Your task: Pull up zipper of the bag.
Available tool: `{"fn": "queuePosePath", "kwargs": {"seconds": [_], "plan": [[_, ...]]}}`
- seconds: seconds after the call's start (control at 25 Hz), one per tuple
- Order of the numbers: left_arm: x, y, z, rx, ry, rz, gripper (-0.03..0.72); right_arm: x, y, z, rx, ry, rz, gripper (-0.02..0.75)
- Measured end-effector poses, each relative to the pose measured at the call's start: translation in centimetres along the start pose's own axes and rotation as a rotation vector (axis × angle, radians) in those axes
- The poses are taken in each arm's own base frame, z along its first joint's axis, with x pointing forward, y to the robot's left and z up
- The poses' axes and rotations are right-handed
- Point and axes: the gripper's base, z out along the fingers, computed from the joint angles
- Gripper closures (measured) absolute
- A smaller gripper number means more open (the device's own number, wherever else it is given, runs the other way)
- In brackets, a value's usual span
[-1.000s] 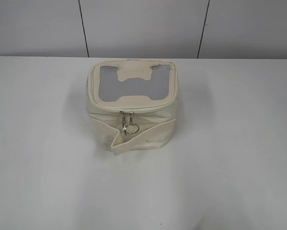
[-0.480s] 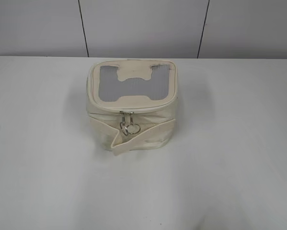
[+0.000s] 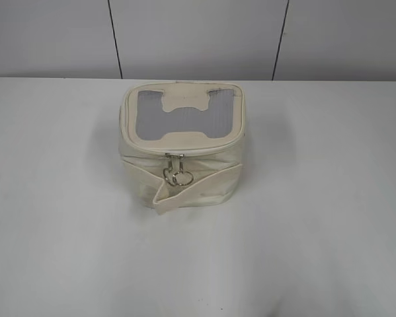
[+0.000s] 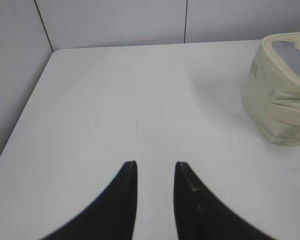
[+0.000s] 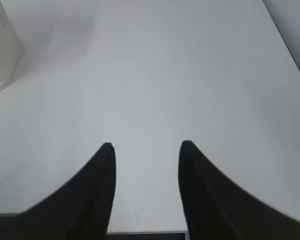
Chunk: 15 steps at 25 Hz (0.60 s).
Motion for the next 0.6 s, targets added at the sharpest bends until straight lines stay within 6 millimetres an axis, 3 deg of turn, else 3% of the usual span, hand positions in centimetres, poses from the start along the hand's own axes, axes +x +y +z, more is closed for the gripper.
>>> {"fn": "queuePosePath", "kwargs": {"seconds": [0.6], "plan": [[0.0,0.0,0.0,0.0,0.0,0.0,0.496,-0.01,0.02,0.0,-0.003,-0.001,0.002,0.402]]}}
